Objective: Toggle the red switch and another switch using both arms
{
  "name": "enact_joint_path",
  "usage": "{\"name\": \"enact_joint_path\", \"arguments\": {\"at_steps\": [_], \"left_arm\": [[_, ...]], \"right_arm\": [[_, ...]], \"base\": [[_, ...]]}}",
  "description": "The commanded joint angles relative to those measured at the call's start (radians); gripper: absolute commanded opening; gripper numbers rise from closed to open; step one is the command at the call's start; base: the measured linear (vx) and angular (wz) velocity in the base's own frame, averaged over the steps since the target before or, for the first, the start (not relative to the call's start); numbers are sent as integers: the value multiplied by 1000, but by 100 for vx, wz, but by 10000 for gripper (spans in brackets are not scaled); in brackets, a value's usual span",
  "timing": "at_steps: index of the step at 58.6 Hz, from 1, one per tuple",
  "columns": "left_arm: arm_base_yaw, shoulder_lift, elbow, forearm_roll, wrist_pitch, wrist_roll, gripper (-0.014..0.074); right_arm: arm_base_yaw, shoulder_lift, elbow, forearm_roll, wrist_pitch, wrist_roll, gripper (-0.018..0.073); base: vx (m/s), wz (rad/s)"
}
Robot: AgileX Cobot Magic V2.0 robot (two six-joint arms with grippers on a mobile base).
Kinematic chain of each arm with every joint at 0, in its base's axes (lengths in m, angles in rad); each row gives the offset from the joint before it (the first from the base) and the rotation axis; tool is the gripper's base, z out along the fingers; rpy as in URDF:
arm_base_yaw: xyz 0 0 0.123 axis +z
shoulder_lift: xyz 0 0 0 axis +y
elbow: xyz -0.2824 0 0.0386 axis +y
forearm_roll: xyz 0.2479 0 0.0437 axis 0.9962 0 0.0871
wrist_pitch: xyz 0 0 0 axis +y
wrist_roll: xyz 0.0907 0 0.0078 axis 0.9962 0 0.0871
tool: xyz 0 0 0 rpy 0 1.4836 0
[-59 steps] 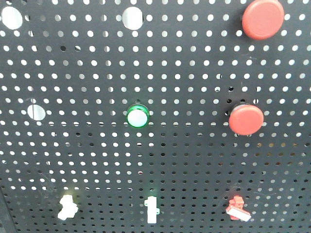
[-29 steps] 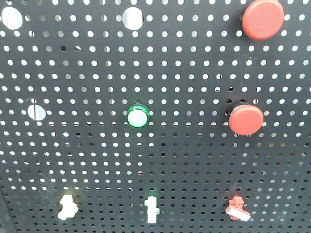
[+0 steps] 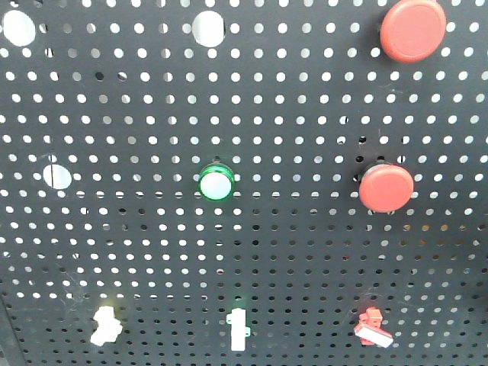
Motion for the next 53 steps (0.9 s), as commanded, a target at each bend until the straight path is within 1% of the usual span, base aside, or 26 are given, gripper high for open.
{"name": "enact_joint_path", "arguments": {"at_steps": [1,4,8,20,28,34,41,46,49,53], "left_arm": [[-5,9,-32,23,-59,-8,3],[-5,9,-32,23,-59,-8,3],[-5,9,-32,23,-59,-8,3],[-5,9,-32,23,-57,-8,3],[-5,9,-32,23,-58,-8,3],[-5,9,-32,23,-58,-8,3],[-5,9,-32,23,-58,-8,3],[-5,9,-32,23,-58,-8,3],[-5,9,-32,23,-59,-8,3],[-5,9,-32,23,-60,-8,3]], "right_arm": [[136,50,-57,-23,-73,-40,-6],[181,71,-66,-21,-81,-40,-6],[205,95,-69,-21,-104,-40,-6],[177,142,-67,-5,-122,-20,-6],[178,158,-67,13,-116,-18,-6],[177,173,-67,13,-69,5,-6],[177,178,-67,-7,-19,-2,-6],[177,164,-67,-4,-81,5,-6],[177,158,-67,13,-133,10,-6],[177,152,-67,34,-163,3,-6]], "base": [[0,0],[0,0],[0,0],[0,0],[0,0],[0,0],[0,0],[0,0],[0,0],[0,0]]}}
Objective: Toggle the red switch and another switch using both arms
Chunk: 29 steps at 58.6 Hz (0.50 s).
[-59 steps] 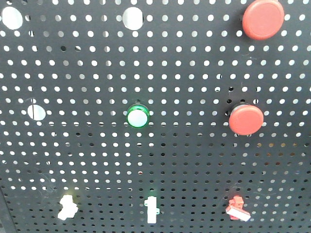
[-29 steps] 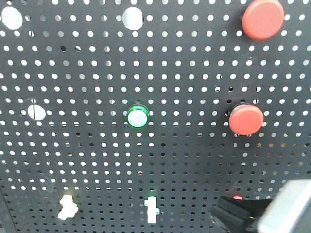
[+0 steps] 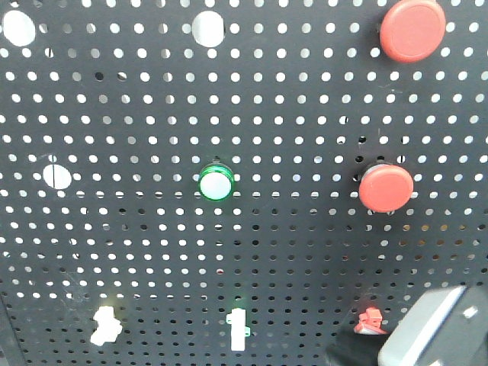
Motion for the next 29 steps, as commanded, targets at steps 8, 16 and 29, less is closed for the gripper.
{"name": "enact_joint_path", "arguments": {"at_steps": [8,16,29], "left_arm": [[-5,9,-32,15,-60,-8,3],[-5,9,-32,15,-60,-8,3],[-5,9,-32,15,-62,-8,3]], "right_arm": [[-8,-22,-35,21,-131,-6,-6],[-47,-20,-35,24,-100,-5,-6],[-178,-18,-35,78,-6,-3,-6]], "base": [[0,0],[0,0],[0,0]]}}
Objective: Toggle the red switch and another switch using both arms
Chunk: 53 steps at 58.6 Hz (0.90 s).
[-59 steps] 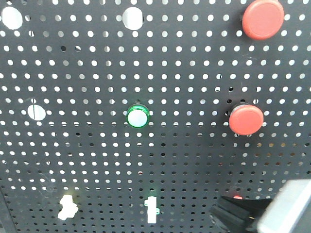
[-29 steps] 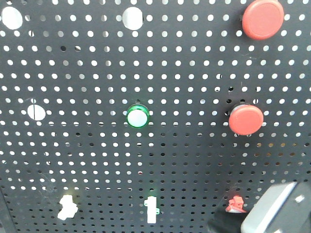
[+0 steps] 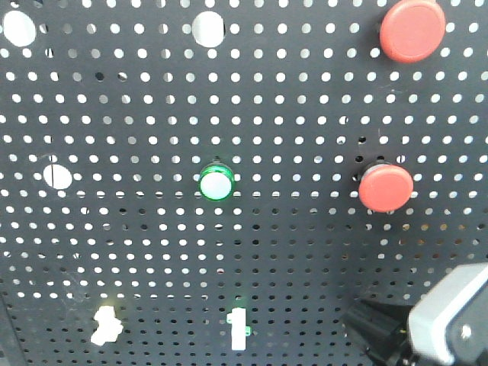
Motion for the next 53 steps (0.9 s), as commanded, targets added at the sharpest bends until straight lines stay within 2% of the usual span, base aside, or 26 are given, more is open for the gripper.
{"name": "enact_joint_path", "arguments": {"at_steps": [1,8,17,28,45,53], "left_arm": [[-5,9,-32,15,-61,-8,3],[-5,9,-32,16,-61,-8,3],[-5,9,-32,15,-66,-8,3],[-5,9,-32,15,-75,-8,3],[-5,9,-32,25,-78,-8,3],[-5,9,-32,33,-75,-8,3]], "right_arm": [[-54,-9,-32,11,1,-8,-6],[-12,-9,-32,20,44,-3,-6],[26,3,-32,30,203,-8,-6],[27,4,-29,43,330,-8,-6],[27,-1,-29,111,433,-9,-6],[27,-34,-29,95,500,-2,-6]], "base": [[0,0],[0,0],[0,0],[0,0],[0,0],[0,0]]}}
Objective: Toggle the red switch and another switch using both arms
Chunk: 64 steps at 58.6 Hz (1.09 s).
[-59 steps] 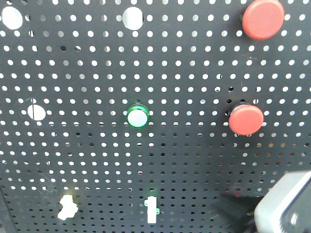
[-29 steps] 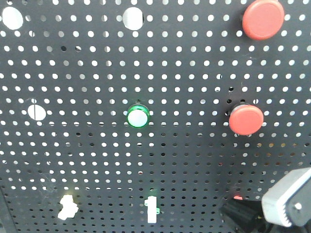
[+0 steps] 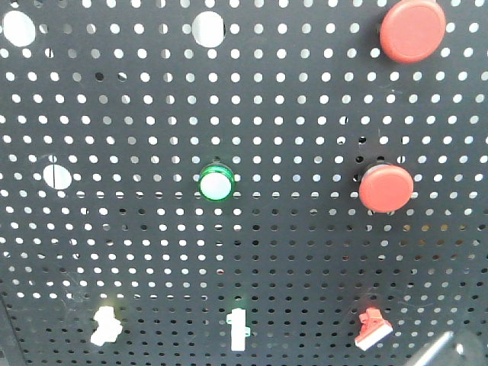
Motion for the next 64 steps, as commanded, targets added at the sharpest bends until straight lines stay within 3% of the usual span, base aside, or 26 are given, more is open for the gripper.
{"name": "enact_joint_path", "arguments": {"at_steps": [1,9,19,27,31,43,64], "left_arm": [[-5,9,-32,18,-57,-8,3],[-5,9,-32,17,-55,-8,3],[-5,9,-32,17,-52,-10,3],[-5,9,-32,14,-52,-11,3],[-5,9,-32,2,-53,-11,3],[-5,9,-29,-12,-55,-11,3],[-5,8,-29,-10,-54,-10,3]], "right_arm": [[-4,-36,-35,-17,-11,5,-6],[-4,-129,-35,-155,-4,135,-6],[-4,-308,-35,-491,28,453,-6],[-4,-467,-22,-719,65,590,-6],[-4,-548,20,-783,45,634,-6],[-4,-749,190,-859,-27,692,-6],[-4,-811,236,-879,-12,692,-6]], "base": [[0,0],[0,0],[0,0],[0,0],[0,0],[0,0],[0,0]]}}
